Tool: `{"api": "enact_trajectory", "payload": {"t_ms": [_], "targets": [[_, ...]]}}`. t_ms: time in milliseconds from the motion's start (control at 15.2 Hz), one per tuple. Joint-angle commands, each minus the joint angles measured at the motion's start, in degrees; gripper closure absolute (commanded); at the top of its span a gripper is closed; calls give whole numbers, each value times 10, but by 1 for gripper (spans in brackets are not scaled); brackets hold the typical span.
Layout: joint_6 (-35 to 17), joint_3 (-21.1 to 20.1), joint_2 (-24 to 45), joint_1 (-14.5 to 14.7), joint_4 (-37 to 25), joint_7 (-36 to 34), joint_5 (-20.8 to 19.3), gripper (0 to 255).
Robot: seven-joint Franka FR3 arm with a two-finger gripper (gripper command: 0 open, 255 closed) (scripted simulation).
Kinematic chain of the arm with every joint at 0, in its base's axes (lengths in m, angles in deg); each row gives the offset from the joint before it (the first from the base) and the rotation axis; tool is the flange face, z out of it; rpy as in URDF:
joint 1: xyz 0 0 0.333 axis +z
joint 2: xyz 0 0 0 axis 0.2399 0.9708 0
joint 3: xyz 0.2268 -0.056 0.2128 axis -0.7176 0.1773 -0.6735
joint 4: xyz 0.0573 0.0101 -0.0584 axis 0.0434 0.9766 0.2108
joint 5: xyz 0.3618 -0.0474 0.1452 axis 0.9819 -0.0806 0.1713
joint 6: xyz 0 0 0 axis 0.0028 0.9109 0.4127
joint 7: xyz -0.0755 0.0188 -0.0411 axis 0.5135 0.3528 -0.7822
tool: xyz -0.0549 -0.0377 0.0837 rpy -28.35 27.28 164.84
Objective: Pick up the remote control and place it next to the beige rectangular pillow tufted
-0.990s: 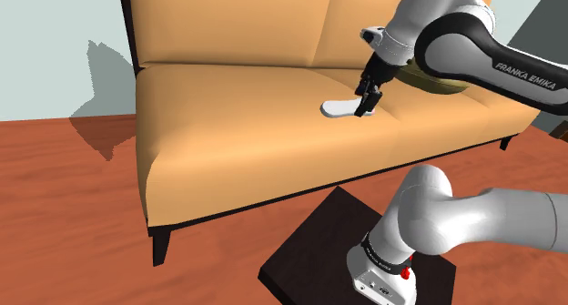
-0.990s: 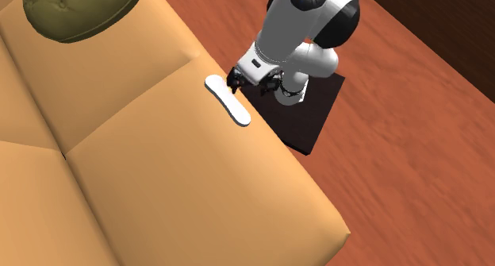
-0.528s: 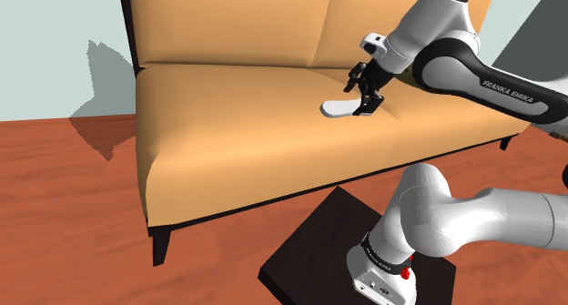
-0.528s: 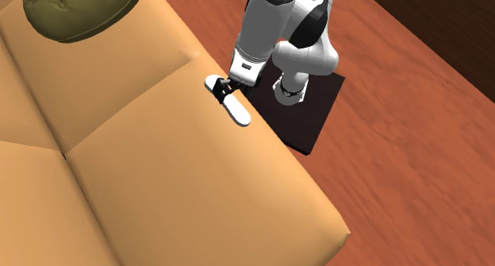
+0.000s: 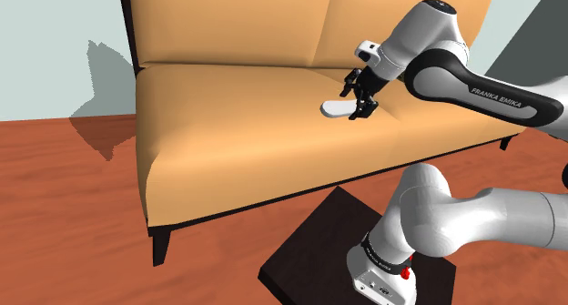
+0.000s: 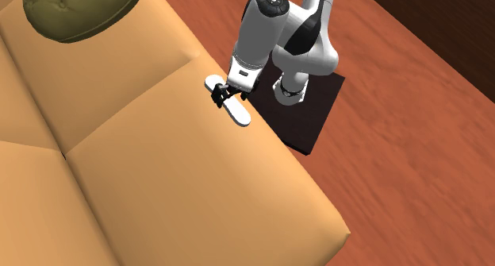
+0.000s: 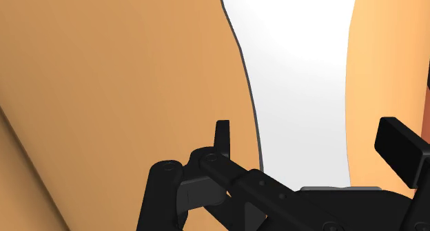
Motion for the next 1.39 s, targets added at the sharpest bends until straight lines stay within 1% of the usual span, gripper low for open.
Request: {"api": "enact_trajectory", "payload": {"t_ms": [0,132,198,792,1320], "targets": [[0,0,0,0,0,0,0,0],[0,0,0,0,0,0,0,0],[0,0,0,0,0,0,0,255],[0,0,0,0,0,0,0,255],[45,-24,19,14,-65,9,26,255]]}}
